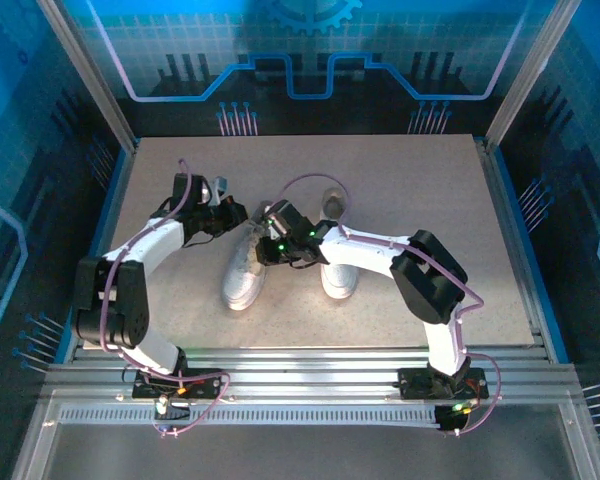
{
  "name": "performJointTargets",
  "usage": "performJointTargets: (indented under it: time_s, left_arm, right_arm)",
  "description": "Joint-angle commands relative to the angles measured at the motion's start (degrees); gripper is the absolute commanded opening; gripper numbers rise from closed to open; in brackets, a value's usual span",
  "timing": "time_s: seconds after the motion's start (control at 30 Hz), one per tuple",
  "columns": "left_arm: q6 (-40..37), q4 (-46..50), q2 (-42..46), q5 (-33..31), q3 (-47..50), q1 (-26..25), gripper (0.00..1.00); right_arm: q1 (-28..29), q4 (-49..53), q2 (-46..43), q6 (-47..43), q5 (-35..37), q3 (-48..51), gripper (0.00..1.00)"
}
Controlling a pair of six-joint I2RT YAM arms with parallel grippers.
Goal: Tie the shoes
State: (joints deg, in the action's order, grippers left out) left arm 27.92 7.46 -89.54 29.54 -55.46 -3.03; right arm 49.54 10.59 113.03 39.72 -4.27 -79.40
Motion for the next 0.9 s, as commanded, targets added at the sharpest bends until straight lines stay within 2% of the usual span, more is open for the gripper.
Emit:
performJointTargets:
  time_s: [0.0, 0.07, 0.47, 0.87]
  left_arm:
    - [-5.2, 3.8, 2.6, -0.3, -2.0, -0.3, 0.0]
    - [-7.3, 5.3, 3.2, -0.6, -2.9, -0.2, 0.0]
    - [-10.9, 4.9, 4.7, -1.1, -3.8, 1.7, 0.0]
    - [-11.5, 1.8, 1.4, 1.6, -1.6, 6.4, 0.0]
  right_arm:
    - [0.4, -5.0, -2.7, -2.5, -0.3, 4.4, 0.04]
    - [0.3, -6.6, -4.4, -3.8, -0.8, 6.3, 0.0]
    - [-1.3, -3.0, -7.4, -9.4, -5.9, 6.9, 0.0]
    - [-5.2, 5.6, -6.8, -16.3, -14.2, 2.5, 0.0]
